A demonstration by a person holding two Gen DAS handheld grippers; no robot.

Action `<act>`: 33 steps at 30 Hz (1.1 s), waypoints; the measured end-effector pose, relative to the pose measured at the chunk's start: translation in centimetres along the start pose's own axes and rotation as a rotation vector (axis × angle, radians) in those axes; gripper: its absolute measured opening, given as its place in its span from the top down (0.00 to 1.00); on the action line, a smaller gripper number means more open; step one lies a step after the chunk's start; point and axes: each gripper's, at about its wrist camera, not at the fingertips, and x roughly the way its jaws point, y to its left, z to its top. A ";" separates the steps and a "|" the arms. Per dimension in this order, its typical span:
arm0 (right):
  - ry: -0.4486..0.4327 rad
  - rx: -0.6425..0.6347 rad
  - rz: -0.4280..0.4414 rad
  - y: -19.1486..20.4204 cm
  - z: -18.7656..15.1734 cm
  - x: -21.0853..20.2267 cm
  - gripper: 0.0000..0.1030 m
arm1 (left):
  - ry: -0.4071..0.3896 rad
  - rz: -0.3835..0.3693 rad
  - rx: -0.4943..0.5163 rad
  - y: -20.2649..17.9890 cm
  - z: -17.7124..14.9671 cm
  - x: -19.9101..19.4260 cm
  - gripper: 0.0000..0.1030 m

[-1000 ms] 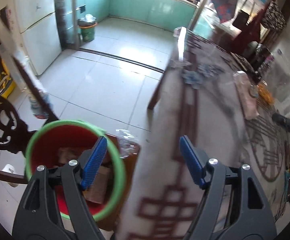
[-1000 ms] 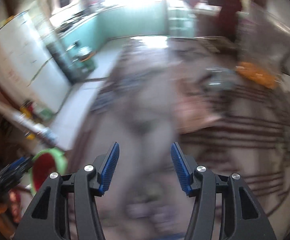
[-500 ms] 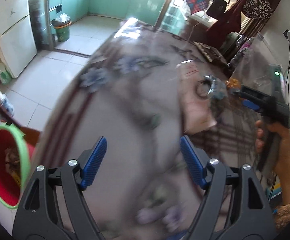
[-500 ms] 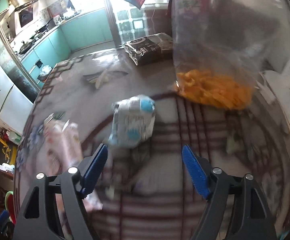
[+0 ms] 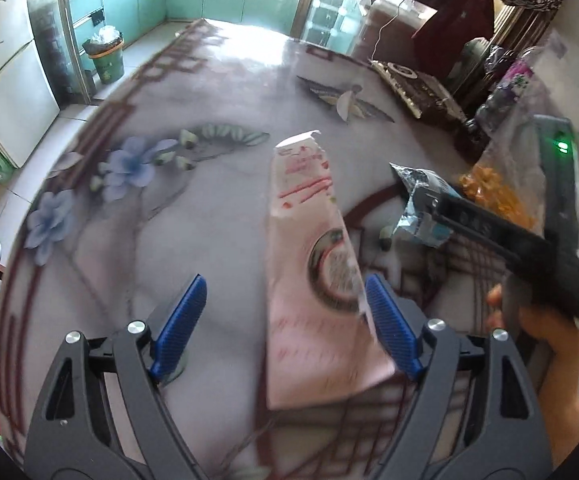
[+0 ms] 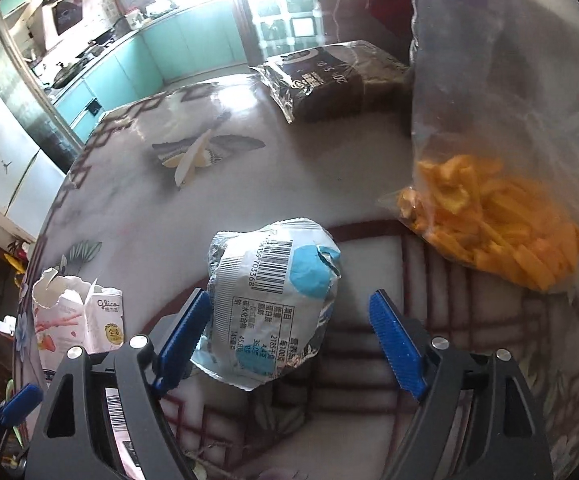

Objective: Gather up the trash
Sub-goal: 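Grasp the pink printed paper bag with the left tool while the right tool grasps the silver foil bag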

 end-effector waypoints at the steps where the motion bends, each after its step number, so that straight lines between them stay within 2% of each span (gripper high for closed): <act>1: 0.001 -0.001 0.023 -0.2 0.0 0.0 0.28 | 0.000 0.007 0.005 -0.2 0.1 0.4 0.23; 3: 0.006 -0.005 0.057 -0.1 0.2 0.0 0.49 | -0.003 0.022 0.010 -0.4 0.2 1.1 0.23; 4: 0.009 -0.010 0.063 0.0 0.2 0.0 0.52 | -0.005 0.029 0.009 -0.4 0.2 1.4 0.24; 6: 0.005 -0.009 0.090 0.1 0.3 -0.3 0.66 | -0.003 0.035 0.002 -0.4 0.2 1.9 0.45; 8: -0.016 -0.003 0.107 0.2 0.4 -1.2 0.73 | 0.001 0.016 0.001 -0.3 0.1 2.1 0.56; 11: -0.057 -0.017 0.106 0.6 0.0 -3.2 0.87 | -0.016 0.008 0.016 -0.3 0.0 1.2 0.60; 15: -0.098 -0.029 0.122 1.5 -1.3 -6.3 0.88 | -0.046 -0.002 0.035 -0.1 -0.3 -1.1 0.60; 23: -0.115 -0.084 0.162 6.8 -7.8 -13.3 0.89 | -0.114 -0.010 0.076 2.6 -3.4 -8.9 0.60; 28: -0.093 -0.119 0.193 11.6 -12.5 -16.9 0.89 | -0.157 0.003 0.097 6.0 -6.5 -13.9 0.60; 33: -0.081 -0.163 0.207 16.9 -16.7 -18.7 0.89 | -0.166 0.016 0.096 10.3 -9.4 -17.1 0.60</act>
